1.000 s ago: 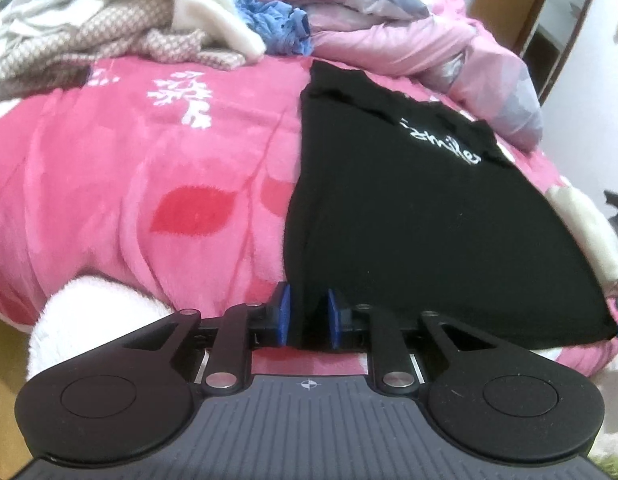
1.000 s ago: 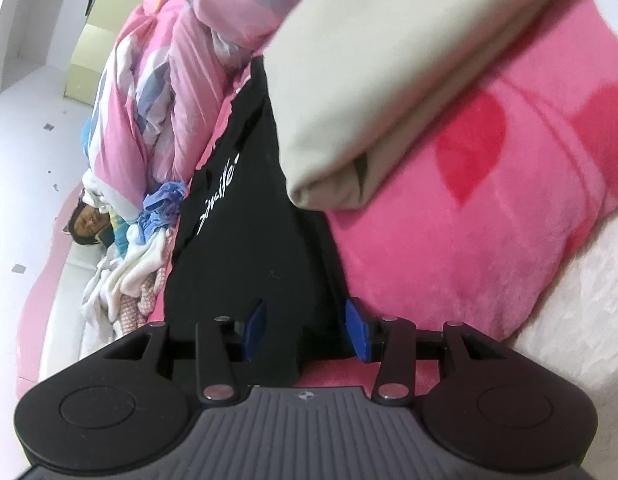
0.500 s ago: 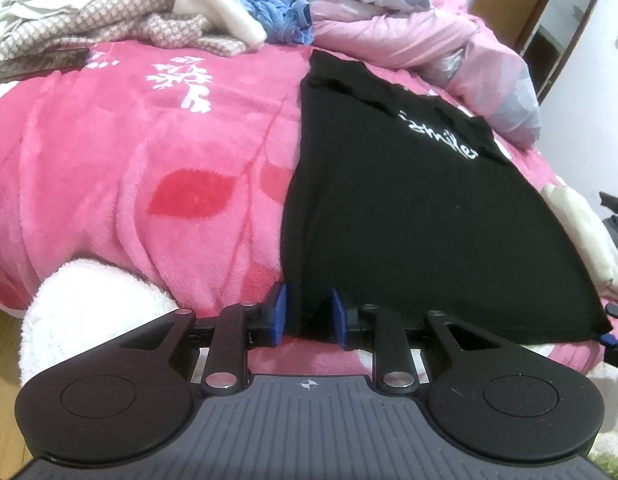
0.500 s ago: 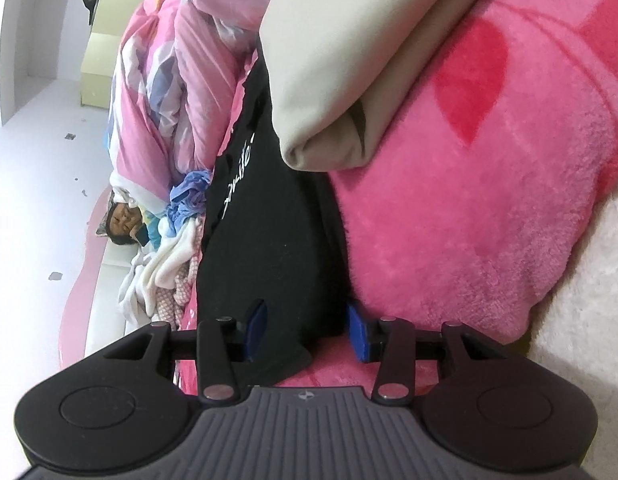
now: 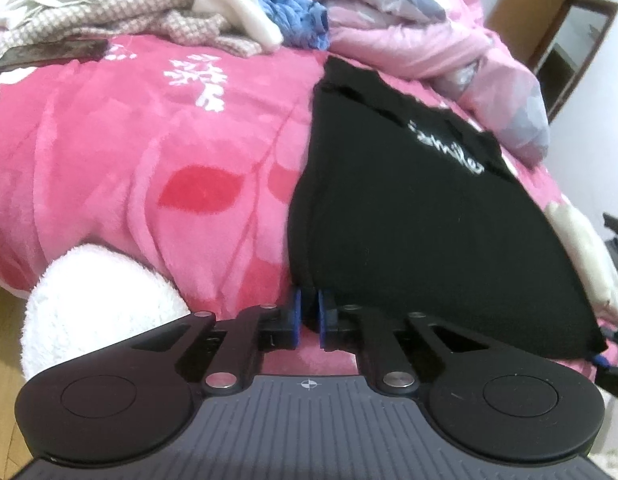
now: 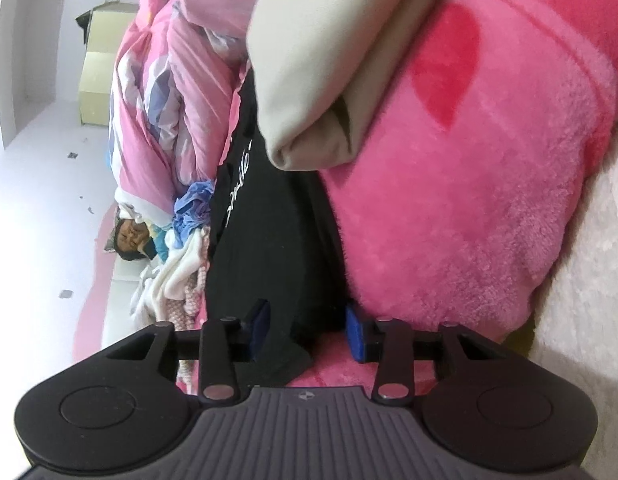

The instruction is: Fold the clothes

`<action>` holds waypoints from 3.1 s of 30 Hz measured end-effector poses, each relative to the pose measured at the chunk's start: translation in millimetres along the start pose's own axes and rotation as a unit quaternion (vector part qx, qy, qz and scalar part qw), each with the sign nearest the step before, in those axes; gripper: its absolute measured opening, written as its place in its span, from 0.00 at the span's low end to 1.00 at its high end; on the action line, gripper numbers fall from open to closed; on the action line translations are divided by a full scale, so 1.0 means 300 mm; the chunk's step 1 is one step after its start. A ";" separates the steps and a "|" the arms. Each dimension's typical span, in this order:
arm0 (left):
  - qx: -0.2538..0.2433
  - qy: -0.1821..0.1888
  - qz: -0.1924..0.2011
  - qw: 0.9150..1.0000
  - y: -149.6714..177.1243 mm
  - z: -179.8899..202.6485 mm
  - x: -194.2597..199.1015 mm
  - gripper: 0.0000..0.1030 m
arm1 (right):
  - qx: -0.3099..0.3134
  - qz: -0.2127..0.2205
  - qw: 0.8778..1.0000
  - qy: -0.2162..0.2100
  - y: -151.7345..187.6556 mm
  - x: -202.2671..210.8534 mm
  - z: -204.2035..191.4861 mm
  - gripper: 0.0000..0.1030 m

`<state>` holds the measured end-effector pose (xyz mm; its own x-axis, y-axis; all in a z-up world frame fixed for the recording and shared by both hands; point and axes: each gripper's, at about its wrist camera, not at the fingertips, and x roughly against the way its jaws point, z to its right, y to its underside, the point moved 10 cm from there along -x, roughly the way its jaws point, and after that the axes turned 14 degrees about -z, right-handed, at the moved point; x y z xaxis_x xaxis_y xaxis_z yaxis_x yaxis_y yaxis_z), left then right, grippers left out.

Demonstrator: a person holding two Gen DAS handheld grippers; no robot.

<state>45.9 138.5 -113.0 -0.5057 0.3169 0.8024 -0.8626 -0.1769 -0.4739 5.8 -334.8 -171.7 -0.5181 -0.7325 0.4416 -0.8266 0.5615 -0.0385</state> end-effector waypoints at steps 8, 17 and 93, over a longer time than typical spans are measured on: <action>0.009 0.009 0.022 1.000 -0.044 0.037 0.036 0.04 | 0.021 0.028 0.999 -0.003 -0.010 0.037 -0.019 0.09; 0.002 0.040 0.071 0.997 -0.232 0.116 0.098 0.04 | 0.123 0.069 0.990 0.004 -0.136 0.061 -0.269 0.06; -0.033 0.053 -0.013 0.998 -0.721 0.117 -0.363 0.37 | 0.037 0.007 0.996 0.079 -0.577 -0.424 -0.505 0.70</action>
<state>287.1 109.5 -85.1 -0.4761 0.4185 0.7735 -0.8714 -0.1062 -0.4789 248.2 -280.7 -85.5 -0.4936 -0.6516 0.5759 -0.8362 0.5375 -0.1085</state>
